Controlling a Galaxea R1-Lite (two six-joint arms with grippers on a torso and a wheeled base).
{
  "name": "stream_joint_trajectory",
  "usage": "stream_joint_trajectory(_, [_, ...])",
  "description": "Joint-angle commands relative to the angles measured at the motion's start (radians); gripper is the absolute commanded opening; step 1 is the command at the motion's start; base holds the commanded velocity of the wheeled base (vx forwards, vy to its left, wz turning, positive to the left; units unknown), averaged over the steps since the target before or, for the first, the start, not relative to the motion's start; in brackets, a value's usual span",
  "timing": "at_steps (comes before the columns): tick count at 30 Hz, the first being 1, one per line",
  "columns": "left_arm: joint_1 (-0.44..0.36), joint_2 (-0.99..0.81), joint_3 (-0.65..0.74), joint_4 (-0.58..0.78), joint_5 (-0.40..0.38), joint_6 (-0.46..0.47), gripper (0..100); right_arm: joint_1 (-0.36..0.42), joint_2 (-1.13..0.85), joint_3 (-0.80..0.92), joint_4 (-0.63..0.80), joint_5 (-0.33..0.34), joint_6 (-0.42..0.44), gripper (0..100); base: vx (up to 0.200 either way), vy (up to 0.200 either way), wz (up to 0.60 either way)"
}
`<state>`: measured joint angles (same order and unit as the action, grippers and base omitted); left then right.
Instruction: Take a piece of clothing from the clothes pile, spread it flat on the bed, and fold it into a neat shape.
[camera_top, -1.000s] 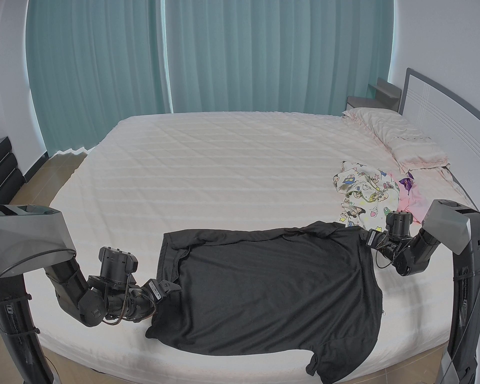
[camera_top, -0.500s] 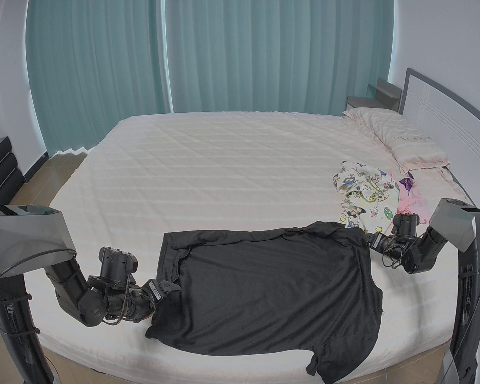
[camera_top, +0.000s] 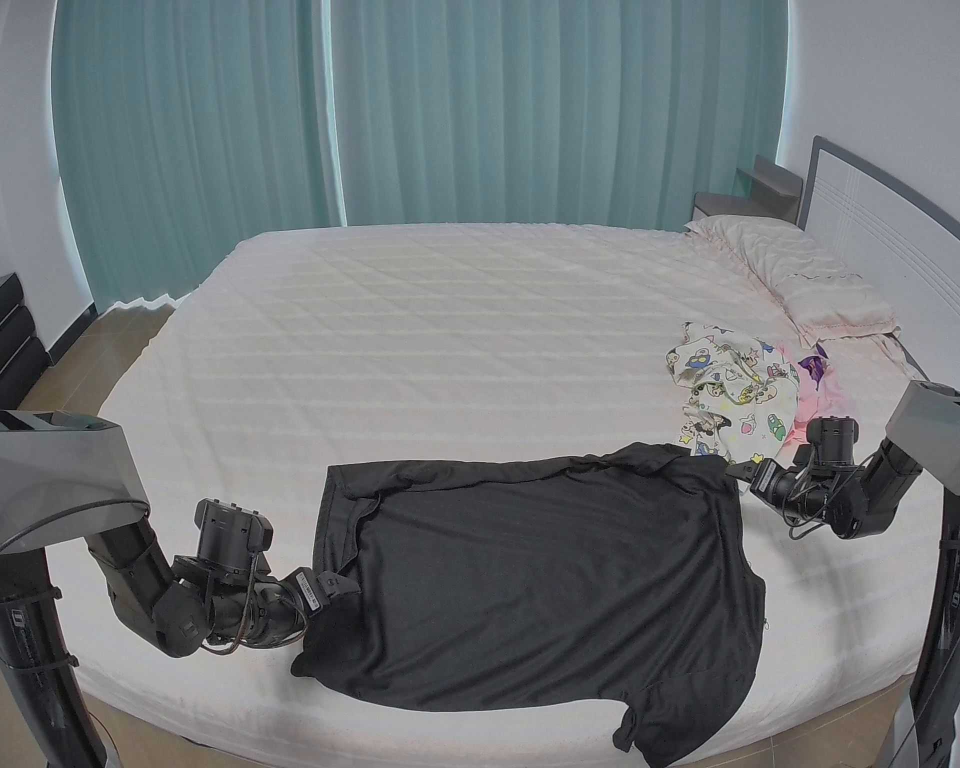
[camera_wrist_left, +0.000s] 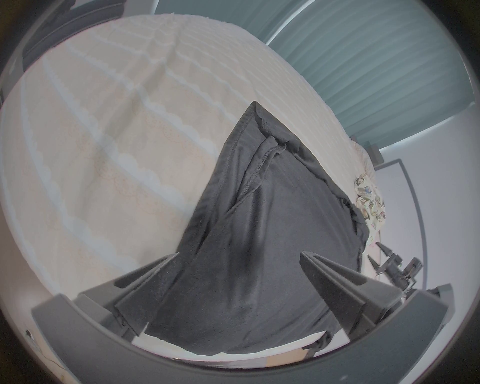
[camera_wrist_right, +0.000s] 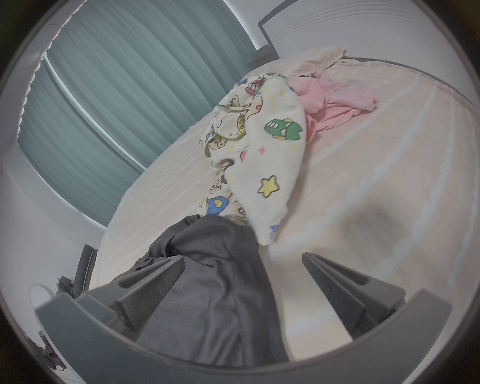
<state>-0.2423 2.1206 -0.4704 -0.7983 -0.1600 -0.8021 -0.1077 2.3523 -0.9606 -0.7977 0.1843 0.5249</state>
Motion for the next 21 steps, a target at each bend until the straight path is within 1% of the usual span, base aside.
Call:
stream_joint_trajectory(1, [0.003, -0.021, 0.030, 0.004, 0.031, 0.041, 100, -0.037, -0.044, 0.036, 0.009, 0.004, -0.013, 100, 0.000, 0.000, 0.00])
stream_joint_trajectory(4, [-0.006, -0.022, 0.052, 0.053, 0.088, 0.116, 100, -0.058, -0.065, 0.057, 0.006, 0.006, -0.013, 100, 0.000, 0.000, 0.00])
stream_joint_trajectory(6, [-0.008, -0.024, 0.056, 0.087, 0.105, 0.149, 100, -0.060, -0.084, 0.083, 0.005, 0.004, -0.013, 100, 0.000, 0.000, 0.00])
stream_joint_trajectory(8, [-0.009, -0.030, 0.059, 0.117, 0.109, 0.161, 100, -0.060, -0.097, 0.109, 0.000, 0.001, -0.017, 100, 0.000, 0.000, 0.00])
stream_joint_trajectory(13, [-0.034, -0.044, 0.062, 0.156, 0.103, 0.161, 100, -0.056, -0.137, 0.177, -0.025, 0.004, -0.017, 100, 0.000, 0.000, 0.00])
stream_joint_trajectory(14, [-0.061, -0.042, 0.072, 0.157, 0.103, 0.156, 100, -0.050, -0.145, 0.217, -0.043, 0.004, -0.016, 100, 0.000, 0.000, 0.00])
stream_joint_trajectory(20, [-0.114, -0.025, 0.085, 0.157, 0.112, 0.150, 100, -0.040, -0.145, 0.330, -0.155, 0.006, -0.011, 100, 0.000, 0.000, 0.00])
stream_joint_trajectory(21, [-0.121, -0.014, 0.084, 0.159, 0.116, 0.150, 0, -0.040, -0.145, 0.353, -0.179, 0.006, -0.011, 100, 0.000, 0.000, 0.00])
